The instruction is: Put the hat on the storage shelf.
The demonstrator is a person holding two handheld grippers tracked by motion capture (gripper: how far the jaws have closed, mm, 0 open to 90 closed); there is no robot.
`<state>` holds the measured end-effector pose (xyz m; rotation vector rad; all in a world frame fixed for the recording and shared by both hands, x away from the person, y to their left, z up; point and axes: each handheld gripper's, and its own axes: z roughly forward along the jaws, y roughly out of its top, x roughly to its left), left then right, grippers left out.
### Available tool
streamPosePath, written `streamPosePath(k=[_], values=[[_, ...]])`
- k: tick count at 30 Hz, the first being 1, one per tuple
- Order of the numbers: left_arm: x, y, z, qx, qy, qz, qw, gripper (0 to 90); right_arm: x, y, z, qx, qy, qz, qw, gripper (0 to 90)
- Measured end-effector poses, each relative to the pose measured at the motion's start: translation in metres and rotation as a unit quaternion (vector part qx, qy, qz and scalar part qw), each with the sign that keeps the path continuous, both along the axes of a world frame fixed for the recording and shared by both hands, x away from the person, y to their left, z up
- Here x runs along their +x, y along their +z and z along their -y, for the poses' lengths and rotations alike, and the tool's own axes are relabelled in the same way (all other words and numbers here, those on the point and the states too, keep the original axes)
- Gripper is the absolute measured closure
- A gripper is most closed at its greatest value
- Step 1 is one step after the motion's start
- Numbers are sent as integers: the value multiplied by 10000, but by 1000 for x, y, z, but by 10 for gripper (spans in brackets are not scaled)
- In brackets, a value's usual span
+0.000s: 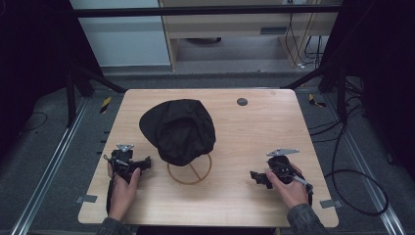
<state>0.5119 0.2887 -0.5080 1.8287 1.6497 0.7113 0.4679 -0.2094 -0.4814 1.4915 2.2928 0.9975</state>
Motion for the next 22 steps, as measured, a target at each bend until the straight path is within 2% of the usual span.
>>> streamPosePath(k=[4, 8, 12, 13, 15, 22], values=[[2, 0, -2, 19, -9, -7, 10000, 0, 0, -12, -4, -104, -32, -44, 9999, 136], [5, 0, -4, 0, 72, 1, 10000, 0, -1, -18, -9, -263, -58, 227, 9994, 133], [5, 0, -4, 0, 74, 2, 10000, 0, -2, -23, -14, -649, 19, 496, 9967, 85], [5, 0, -4, -1, 75, 3, 10000, 0, -3, -25, -16, -656, 20, 606, 9960, 67], [5, 0, -4, -2, 77, 3, 10000, 0, -6, -30, -15, -512, -51, 820, 9953, 54], [5, 0, -4, 10, 78, -14, 10000, 0, -7, -31, -14, -529, -69, 832, 9951, 52]])
